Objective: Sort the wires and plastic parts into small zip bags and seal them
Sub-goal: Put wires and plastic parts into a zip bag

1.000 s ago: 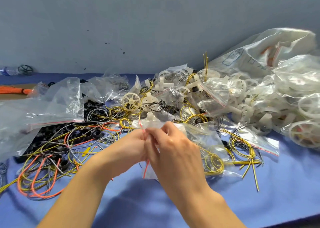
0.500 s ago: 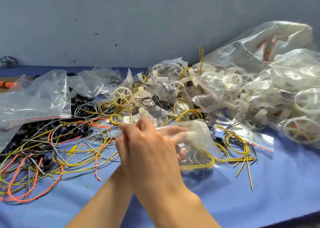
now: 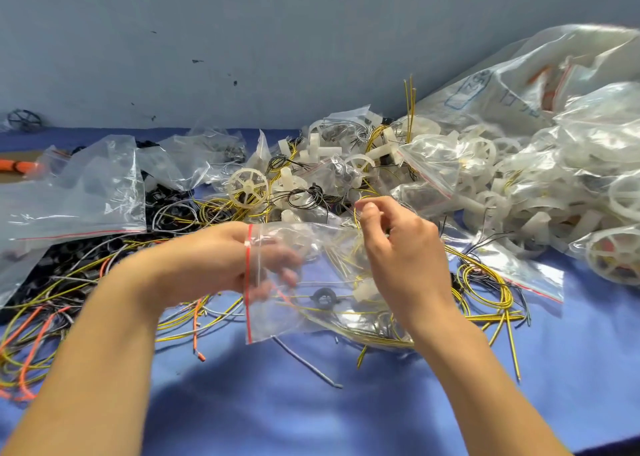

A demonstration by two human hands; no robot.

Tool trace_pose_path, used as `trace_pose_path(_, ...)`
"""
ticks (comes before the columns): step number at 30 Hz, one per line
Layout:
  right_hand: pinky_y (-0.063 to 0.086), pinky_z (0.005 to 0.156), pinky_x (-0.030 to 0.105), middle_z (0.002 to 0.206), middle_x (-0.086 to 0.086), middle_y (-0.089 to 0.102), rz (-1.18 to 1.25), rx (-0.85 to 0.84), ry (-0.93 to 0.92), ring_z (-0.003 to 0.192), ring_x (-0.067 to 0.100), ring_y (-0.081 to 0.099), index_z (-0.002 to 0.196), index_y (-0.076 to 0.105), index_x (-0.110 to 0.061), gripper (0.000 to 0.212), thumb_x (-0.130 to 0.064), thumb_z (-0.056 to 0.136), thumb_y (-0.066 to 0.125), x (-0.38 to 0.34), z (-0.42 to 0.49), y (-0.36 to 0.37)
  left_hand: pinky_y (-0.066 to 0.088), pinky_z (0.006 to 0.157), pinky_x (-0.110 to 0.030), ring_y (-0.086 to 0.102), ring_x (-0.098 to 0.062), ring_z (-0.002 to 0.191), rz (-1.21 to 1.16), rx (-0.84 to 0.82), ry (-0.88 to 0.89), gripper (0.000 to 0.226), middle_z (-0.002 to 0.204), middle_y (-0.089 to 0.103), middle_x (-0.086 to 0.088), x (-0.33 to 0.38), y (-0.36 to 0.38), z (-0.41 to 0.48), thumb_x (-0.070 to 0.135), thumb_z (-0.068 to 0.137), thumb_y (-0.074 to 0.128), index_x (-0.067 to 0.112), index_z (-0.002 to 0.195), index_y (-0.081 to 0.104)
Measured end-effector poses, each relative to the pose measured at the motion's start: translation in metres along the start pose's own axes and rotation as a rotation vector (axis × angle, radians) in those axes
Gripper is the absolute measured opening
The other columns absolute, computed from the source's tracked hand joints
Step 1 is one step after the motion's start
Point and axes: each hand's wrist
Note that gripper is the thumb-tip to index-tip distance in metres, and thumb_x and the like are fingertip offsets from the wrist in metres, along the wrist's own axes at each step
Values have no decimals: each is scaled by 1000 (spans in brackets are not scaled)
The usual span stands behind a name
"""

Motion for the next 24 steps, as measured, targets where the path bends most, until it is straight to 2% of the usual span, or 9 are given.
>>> trace_pose_path(3, 43, 64, 35, 92, -5, 71, -109, 68, -21, 85, 25, 62, 104, 67, -27, 26, -37, 101, 44, 3, 1, 0, 39, 40, -20, 48, -17, 41, 190, 322, -75, 22, 72, 66, -16, -8, -18, 16, 14, 98, 52, 0, 94, 69)
trace_pose_path(4, 43, 65, 35, 96, -6, 70, -120, 79, -34, 87, 24, 62, 104, 67, -26, 25, -35, 100, 45, 3, 1, 0, 40, 46, -23, 52, -20, 46, 361, 499, -66, 24, 72, 67, -13, -10, -21, 22, 17, 99, 49, 6, 94, 69)
trace_pose_path(6, 46, 72, 37, 101, -4, 67, -99, 62, -59, 92, 24, 61, 105, 68, -25, 23, -31, 100, 47, 1, 1, 2, 40, 64, -28, 61, -25, 73, 587, 764, 51, 23, 88, 71, -8, -12, -16, 32, 21, 98, 47, 15, 102, 69)
trace_pose_path(7, 46, 78, 39, 102, -2, 66, -91, 37, -75, 95, 24, 59, 107, 68, -23, 22, -29, 99, 48, -1, 0, 3, 38, 72, -29, 61, -26, 86, 603, 787, 109, 23, 99, 69, -8, -14, -11, 37, 22, 99, 48, 19, 111, 67)
trace_pose_path(10, 44, 87, 43, 102, 2, 62, -116, -32, -170, 99, 25, 56, 111, 69, -20, 23, -23, 96, 52, -8, -3, 10, 37, 91, -28, 56, -19, 101, 586, 593, 197, 37, 112, 54, -4, -20, 8, 52, 20, 100, 48, 31, 135, 52)
trace_pose_path(13, 43, 85, 45, 101, 3, 61, -165, -129, -274, 96, 27, 56, 107, 69, -20, 24, -20, 93, 51, -18, -12, 20, 41, 102, -34, 55, -23, 109, 652, 487, 190, 41, 114, 48, -2, -27, 20, 63, 21, 101, 47, 35, 140, 47)
trace_pose_path(15, 42, 83, 44, 103, 2, 60, -252, -213, -332, 95, 27, 55, 105, 69, -22, 25, -22, 92, 47, -23, -18, 29, 47, 93, -40, 59, -28, 105, 692, 481, 173, 35, 112, 59, -7, -30, 22, 64, 25, 100, 48, 30, 134, 46)
trace_pose_path(19, 42, 80, 40, 106, -1, 59, -320, -260, -399, 93, 25, 54, 107, 67, -24, 23, -20, 91, 50, -26, -27, 43, 48, 70, -41, 62, -34, 79, 670, 624, 192, 23, 83, 66, -9, -34, 15, 63, 38, 98, 49, 17, 105, 43)
trace_pose_path(24, 41, 85, 39, 103, -5, 58, -261, -307, -423, 94, 23, 52, 98, 67, -30, 20, -17, 89, 55, -28, -30, 50, 43, 70, -39, 58, -30, 79, 460, 858, 69, 23, 83, 63, -5, -44, 6, 62, 38, 96, 51, 17, 91, 46)
Point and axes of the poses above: each hand's wrist, its own z-axis towards the middle knuckle, its own y-axis out of the palm, x = y × z
